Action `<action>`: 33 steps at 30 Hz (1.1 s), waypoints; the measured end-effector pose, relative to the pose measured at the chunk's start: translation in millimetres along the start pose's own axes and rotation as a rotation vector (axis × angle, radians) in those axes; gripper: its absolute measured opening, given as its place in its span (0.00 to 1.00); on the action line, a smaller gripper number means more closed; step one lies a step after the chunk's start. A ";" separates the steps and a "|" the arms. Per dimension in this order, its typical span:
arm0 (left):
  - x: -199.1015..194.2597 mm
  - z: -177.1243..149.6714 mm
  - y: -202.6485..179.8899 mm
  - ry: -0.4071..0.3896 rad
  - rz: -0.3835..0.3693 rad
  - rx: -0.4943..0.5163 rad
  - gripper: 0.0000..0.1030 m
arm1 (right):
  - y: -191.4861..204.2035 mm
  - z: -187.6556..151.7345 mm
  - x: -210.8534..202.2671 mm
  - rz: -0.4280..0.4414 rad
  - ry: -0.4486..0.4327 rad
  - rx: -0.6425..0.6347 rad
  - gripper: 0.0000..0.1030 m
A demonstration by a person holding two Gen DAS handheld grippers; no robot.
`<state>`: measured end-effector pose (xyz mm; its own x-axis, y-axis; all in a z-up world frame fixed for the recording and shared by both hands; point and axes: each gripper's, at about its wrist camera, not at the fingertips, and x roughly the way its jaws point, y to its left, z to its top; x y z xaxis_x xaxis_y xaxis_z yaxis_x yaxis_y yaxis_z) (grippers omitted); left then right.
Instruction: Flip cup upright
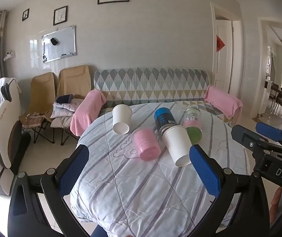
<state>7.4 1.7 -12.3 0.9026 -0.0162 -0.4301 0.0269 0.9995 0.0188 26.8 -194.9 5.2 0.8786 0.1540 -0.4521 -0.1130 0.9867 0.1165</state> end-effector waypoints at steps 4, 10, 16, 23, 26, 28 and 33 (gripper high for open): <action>4.4 -6.4 0.1 0.005 -0.002 -0.003 1.00 | 0.8 1.9 -1.3 -0.002 0.003 -0.003 0.80; 9.9 -4.3 3.5 0.013 -0.006 -0.008 1.00 | 0.8 0.8 0.2 -0.004 0.006 -0.005 0.80; 13.0 -5.0 3.2 0.024 -0.011 -0.009 1.00 | 3.5 2.3 3.1 -0.009 0.015 -0.008 0.80; 21.7 -4.5 8.6 0.049 -0.013 -0.022 1.00 | 1.1 2.4 9.0 -0.015 0.031 0.003 0.80; 24.8 -4.6 10.7 0.058 -0.015 -0.027 1.00 | -0.3 3.7 12.0 -0.012 0.041 0.008 0.80; 26.0 -4.3 10.9 0.064 -0.015 -0.026 1.00 | -0.2 4.3 12.7 -0.016 0.046 0.008 0.80; 30.1 -4.3 11.8 0.084 -0.021 -0.021 1.00 | -1.5 6.0 17.1 -0.019 0.061 0.012 0.80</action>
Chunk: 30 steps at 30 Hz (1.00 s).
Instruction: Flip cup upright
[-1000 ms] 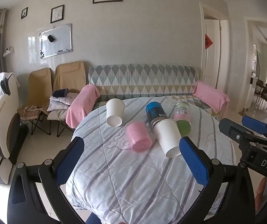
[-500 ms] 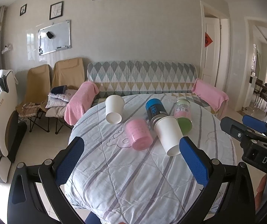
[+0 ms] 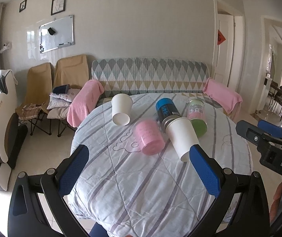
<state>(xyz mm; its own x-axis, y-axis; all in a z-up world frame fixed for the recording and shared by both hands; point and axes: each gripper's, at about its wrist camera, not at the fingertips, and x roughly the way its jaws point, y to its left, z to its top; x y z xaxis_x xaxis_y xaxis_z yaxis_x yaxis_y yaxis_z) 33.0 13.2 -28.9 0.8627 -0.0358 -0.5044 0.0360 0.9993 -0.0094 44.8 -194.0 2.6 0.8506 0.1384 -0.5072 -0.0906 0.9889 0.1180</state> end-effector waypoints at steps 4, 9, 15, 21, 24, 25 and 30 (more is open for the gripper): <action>3.2 0.3 -0.5 0.014 -0.006 0.009 1.00 | 0.4 1.6 4.1 0.000 0.015 0.003 0.80; 7.8 0.5 -1.7 0.029 -0.011 0.016 1.00 | 2.1 3.6 8.1 -0.002 0.030 -0.002 0.80; 12.9 -0.5 -0.5 0.042 -0.013 0.016 1.00 | 4.9 4.4 14.6 0.000 0.051 -0.006 0.80; 17.4 0.9 1.1 0.052 -0.010 0.012 1.00 | 6.1 3.9 20.9 0.005 0.066 -0.009 0.80; 18.1 0.0 2.0 0.053 -0.012 0.012 1.00 | 7.5 3.9 23.6 0.007 0.071 -0.013 0.80; 18.2 -0.1 2.1 0.054 -0.012 0.012 1.00 | 8.3 4.1 24.5 0.008 0.073 -0.014 0.80; 18.2 -0.6 2.2 0.053 -0.010 0.012 1.00 | 9.9 4.8 26.9 0.010 0.081 -0.018 0.80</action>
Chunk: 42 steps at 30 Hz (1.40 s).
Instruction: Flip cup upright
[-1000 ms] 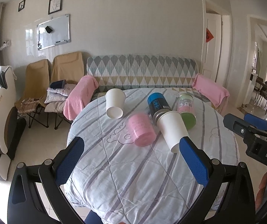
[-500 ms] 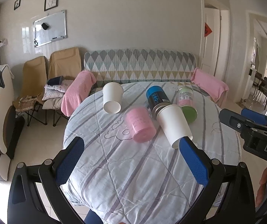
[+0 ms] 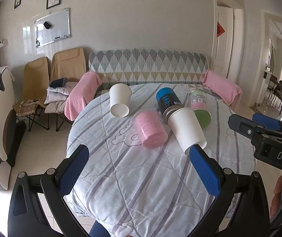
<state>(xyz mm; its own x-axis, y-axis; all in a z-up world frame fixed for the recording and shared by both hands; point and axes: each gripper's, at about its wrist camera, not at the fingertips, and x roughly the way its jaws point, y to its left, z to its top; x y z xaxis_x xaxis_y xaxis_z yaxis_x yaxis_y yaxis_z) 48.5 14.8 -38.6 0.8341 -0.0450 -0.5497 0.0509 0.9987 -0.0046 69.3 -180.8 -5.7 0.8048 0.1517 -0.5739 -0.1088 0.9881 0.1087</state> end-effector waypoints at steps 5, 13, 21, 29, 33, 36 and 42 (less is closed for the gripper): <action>3.3 -0.5 6.5 0.001 0.003 -0.011 1.00 | 1.3 0.2 3.4 0.004 0.012 0.000 0.80; 6.3 -1.7 12.0 0.007 0.003 -0.017 1.00 | -3.3 2.6 8.7 -0.007 0.028 0.019 0.80; 14.3 7.7 9.8 0.009 -0.009 0.002 1.00 | -4.7 8.9 14.9 -0.013 0.042 0.027 0.80; 29.6 25.4 14.8 0.040 -0.034 0.001 1.00 | -2.2 30.5 37.2 0.023 0.101 0.030 0.80; 38.9 34.9 13.5 0.052 -0.027 0.015 1.00 | 5.1 41.0 55.0 0.042 0.152 0.003 0.80; 52.5 45.9 11.5 0.084 -0.052 0.035 1.00 | 7.3 52.1 70.5 0.055 0.195 -0.006 0.80; 84.3 73.3 7.8 0.134 -0.070 0.077 1.00 | 7.1 78.4 112.4 0.110 0.312 0.022 0.80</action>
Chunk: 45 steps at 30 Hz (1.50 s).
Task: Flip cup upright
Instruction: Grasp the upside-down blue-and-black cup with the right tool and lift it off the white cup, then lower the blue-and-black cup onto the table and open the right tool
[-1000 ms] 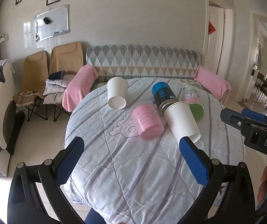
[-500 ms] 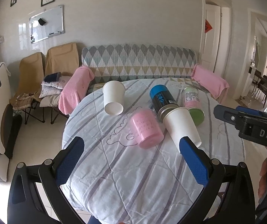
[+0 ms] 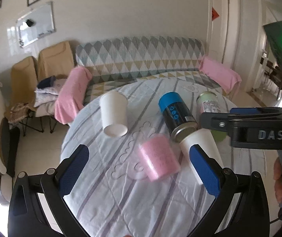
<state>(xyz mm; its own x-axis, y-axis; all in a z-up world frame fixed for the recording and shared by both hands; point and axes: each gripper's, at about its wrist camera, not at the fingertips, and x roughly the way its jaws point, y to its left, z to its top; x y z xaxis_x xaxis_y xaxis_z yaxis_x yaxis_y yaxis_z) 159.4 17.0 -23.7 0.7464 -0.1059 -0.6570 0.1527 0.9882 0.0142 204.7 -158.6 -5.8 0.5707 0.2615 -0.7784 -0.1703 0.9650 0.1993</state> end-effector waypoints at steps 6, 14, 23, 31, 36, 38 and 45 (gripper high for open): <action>32.0 28.7 2.6 0.056 -0.019 0.029 1.00 | -5.5 31.3 33.8 0.033 0.097 0.039 0.80; 58.3 46.0 8.4 0.102 -0.021 0.056 1.00 | -20.6 62.5 73.3 0.056 0.198 0.102 0.80; 79.6 48.7 4.3 0.126 -0.021 0.093 1.00 | -24.1 83.2 131.3 0.023 0.365 0.117 0.80; 88.2 51.8 17.6 0.132 -0.015 0.067 1.00 | -23.2 88.4 158.0 -0.065 0.418 0.079 0.68; 88.7 50.4 27.6 0.128 -0.009 0.052 1.00 | -19.1 95.0 165.6 -0.065 0.402 0.083 0.66; 89.1 49.0 30.0 0.131 -0.007 0.047 1.00 | -21.0 98.8 167.3 -0.043 0.386 0.122 0.66; 91.6 49.0 37.8 0.136 0.005 0.044 1.00 | -25.2 113.7 181.3 0.011 0.344 0.265 0.67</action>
<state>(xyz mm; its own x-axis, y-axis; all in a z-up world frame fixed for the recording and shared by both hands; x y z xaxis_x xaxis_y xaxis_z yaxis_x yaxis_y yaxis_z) 265.3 39.3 -46.4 0.6533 -0.0822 -0.7526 0.1796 0.9825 0.0486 403.8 -133.4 -84.3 0.2616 0.2937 -0.9194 0.0626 0.9454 0.3198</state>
